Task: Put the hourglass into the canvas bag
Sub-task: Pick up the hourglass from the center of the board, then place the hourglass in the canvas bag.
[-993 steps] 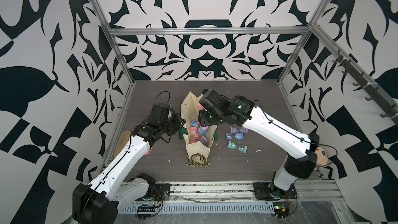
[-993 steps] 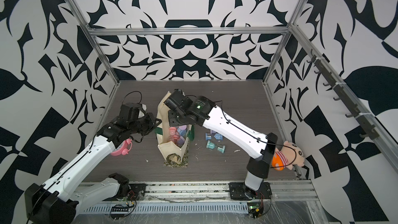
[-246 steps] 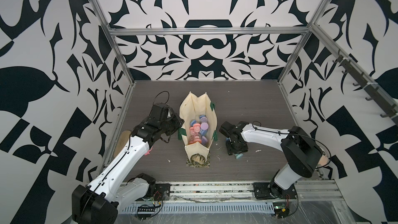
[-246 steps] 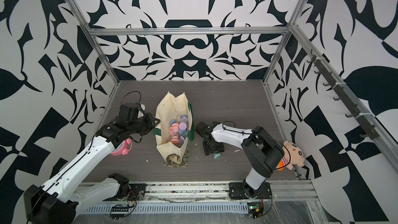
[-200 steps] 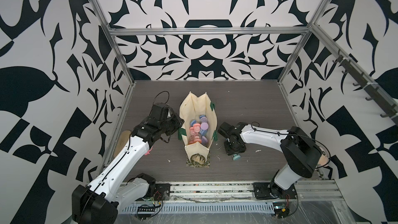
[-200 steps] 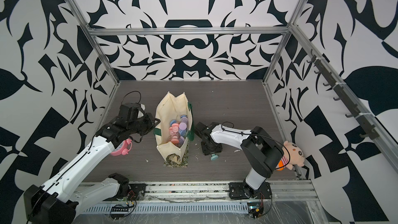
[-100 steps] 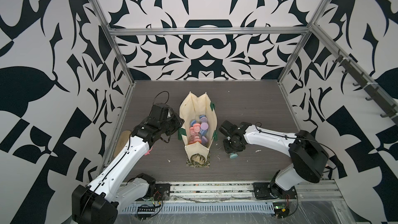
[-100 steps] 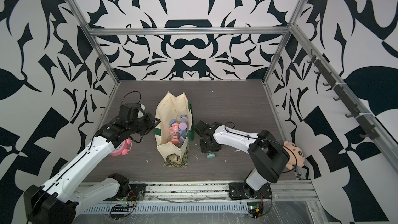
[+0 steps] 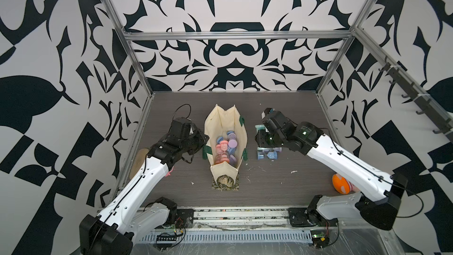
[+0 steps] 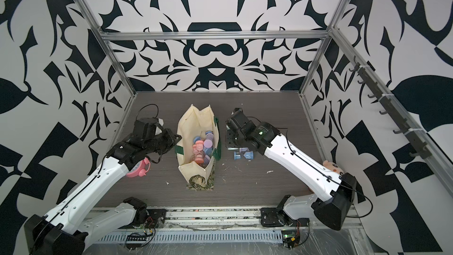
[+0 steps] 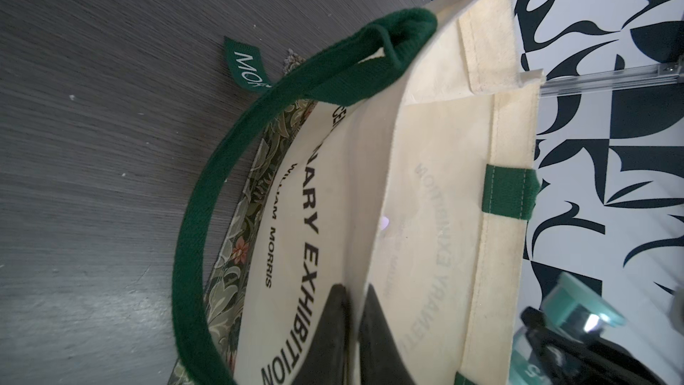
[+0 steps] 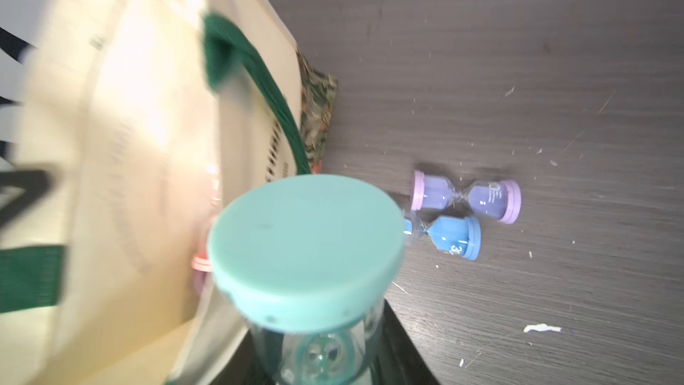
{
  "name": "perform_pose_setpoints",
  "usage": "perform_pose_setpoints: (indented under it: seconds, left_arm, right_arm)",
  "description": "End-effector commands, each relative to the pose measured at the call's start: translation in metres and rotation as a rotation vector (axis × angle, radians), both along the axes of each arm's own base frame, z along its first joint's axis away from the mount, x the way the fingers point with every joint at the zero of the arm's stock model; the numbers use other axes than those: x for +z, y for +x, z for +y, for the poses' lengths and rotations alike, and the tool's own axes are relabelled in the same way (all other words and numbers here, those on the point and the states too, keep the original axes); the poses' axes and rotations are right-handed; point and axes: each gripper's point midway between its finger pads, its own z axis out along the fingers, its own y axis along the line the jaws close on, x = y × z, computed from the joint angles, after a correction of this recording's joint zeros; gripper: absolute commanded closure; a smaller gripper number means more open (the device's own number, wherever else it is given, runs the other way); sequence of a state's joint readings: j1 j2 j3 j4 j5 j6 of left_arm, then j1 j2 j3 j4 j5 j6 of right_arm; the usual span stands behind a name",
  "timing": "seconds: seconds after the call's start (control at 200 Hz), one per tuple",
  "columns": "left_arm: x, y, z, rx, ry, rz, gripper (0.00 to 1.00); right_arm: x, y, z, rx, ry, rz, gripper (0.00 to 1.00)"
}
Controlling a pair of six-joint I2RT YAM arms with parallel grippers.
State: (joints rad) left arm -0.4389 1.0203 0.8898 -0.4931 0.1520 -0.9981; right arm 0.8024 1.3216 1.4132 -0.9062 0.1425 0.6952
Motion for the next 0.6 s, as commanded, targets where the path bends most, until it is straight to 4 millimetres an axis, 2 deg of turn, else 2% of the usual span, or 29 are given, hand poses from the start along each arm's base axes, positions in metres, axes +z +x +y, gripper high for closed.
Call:
perform_pose_setpoints:
  seconds: [0.0,0.14,0.29,0.475,0.595]
  left_arm:
    - [-0.005,-0.002,0.002,0.000,0.009,0.003,0.89]
    - [-0.007,-0.001,0.000,-0.005,0.005,0.006,0.90]
    - [-0.006,-0.001,0.000,-0.008,0.002,0.003,0.93]
    - [-0.002,-0.001,-0.001,-0.012,-0.008,-0.011,0.98]
    - [-0.001,-0.001,-0.003,-0.019,-0.016,-0.016,1.00]
  right_arm:
    - [0.035,0.002,0.006,-0.004,0.038,-0.048,0.92]
    - [0.058,0.001,0.038,0.063,0.066,-0.079,0.94]
    - [0.069,-0.006,0.074,0.141,0.065,-0.088,0.96]
    - [0.057,-0.008,0.110,0.187,0.043,-0.050,0.97]
    - [0.035,-0.006,0.126,0.197,-0.003,-0.005,0.98]
